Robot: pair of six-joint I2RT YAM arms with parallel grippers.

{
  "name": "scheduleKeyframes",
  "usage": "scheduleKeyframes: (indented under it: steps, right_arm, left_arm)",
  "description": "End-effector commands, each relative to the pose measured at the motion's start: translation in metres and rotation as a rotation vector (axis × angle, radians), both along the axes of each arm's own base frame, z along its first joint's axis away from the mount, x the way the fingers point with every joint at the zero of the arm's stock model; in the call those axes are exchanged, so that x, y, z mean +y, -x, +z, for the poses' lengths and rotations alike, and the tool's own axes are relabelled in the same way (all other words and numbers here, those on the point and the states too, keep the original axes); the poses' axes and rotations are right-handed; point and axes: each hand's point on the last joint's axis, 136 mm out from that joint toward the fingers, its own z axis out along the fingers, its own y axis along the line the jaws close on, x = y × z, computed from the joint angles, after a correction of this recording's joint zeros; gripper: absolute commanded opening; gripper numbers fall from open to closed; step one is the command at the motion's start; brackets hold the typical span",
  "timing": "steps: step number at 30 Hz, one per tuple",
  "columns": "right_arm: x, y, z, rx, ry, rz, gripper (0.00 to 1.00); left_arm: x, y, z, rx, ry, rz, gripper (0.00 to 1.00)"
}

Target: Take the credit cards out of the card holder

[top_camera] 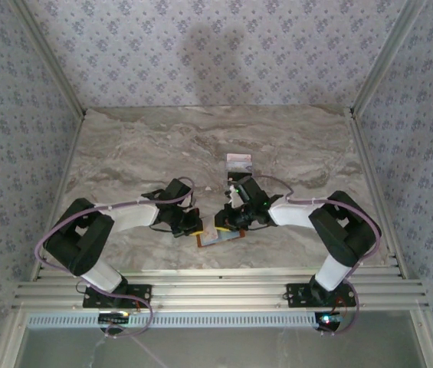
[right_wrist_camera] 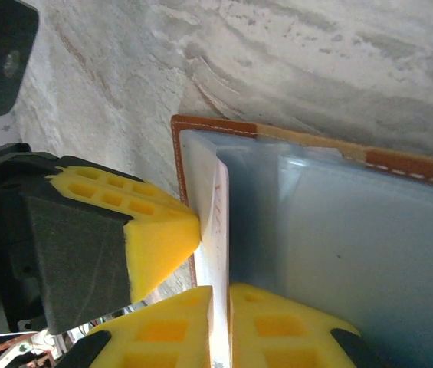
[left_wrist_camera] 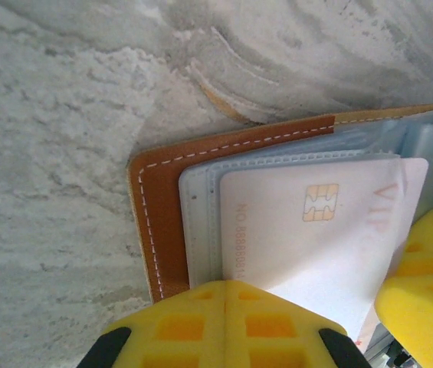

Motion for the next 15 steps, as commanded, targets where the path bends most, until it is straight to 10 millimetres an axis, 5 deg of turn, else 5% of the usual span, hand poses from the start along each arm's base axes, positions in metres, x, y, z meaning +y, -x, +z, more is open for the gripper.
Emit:
scheduleKeyframes:
  steps: [1,15]
  right_arm:
    - [0.007,-0.003,0.018,-0.022,-0.078,0.003,0.12]
    - [-0.014,-0.008,0.014,-0.031,-0.042,-0.058,0.00]
  left_arm:
    - [0.017,0.013,-0.024,0.052,-0.111,-0.005,0.00]
    - [0.021,0.014,-0.025,0.055,-0.141,-0.018,0.00]
